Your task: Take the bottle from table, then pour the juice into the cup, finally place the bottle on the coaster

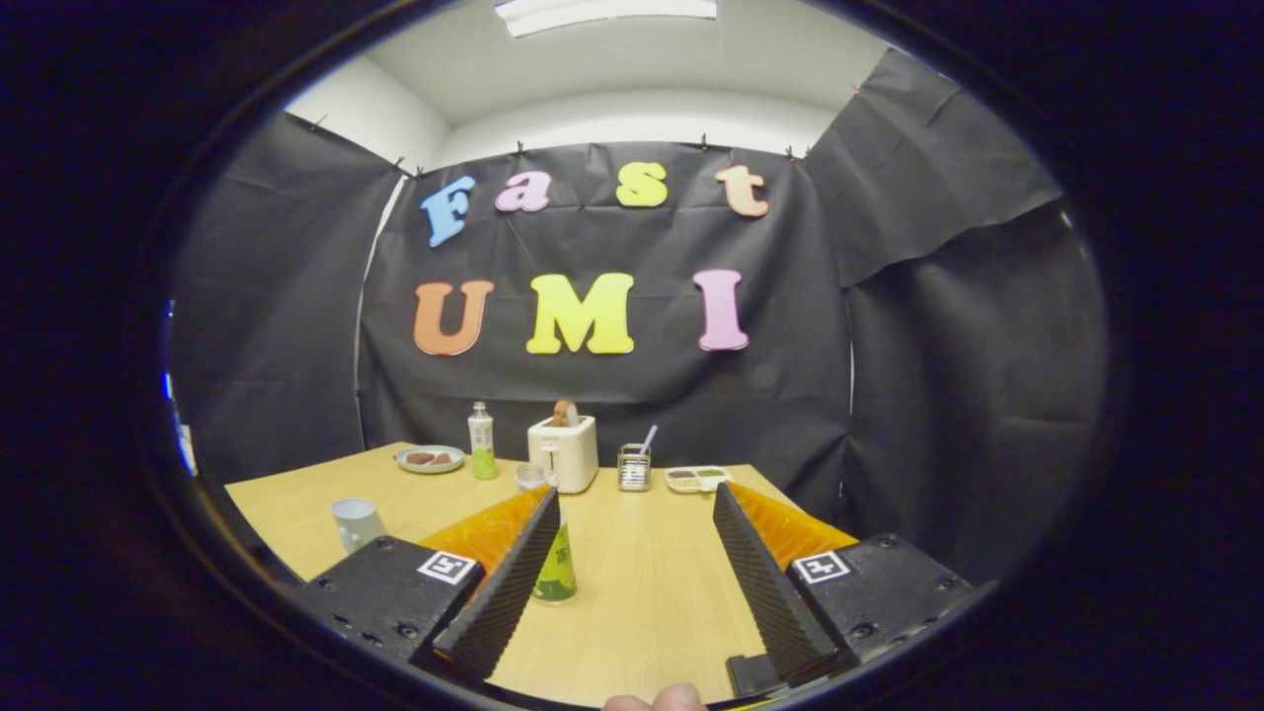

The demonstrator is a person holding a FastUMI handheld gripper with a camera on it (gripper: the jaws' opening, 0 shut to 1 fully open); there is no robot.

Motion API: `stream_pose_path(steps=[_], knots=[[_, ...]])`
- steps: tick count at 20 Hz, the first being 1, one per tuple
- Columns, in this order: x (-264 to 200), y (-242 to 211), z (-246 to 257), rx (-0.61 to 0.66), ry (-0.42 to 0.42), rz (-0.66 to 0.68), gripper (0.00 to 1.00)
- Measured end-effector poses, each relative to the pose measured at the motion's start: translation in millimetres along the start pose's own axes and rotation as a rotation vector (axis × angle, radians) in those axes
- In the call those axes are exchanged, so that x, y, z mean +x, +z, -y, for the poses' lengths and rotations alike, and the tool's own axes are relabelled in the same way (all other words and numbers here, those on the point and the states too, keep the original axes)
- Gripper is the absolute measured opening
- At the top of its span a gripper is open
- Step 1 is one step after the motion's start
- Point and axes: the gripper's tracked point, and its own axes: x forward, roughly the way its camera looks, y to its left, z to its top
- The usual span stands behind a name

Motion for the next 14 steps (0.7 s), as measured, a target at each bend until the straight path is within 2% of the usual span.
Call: stream_pose_path(steps=[5,9,14], knots=[[-4,13,7,-0.012,-0.038,0.029,1.0],[1,-4,12,0.006,-0.071,-0.019,1.0],[2,-4,9,0.012,-0.088,-0.017,1.0]])
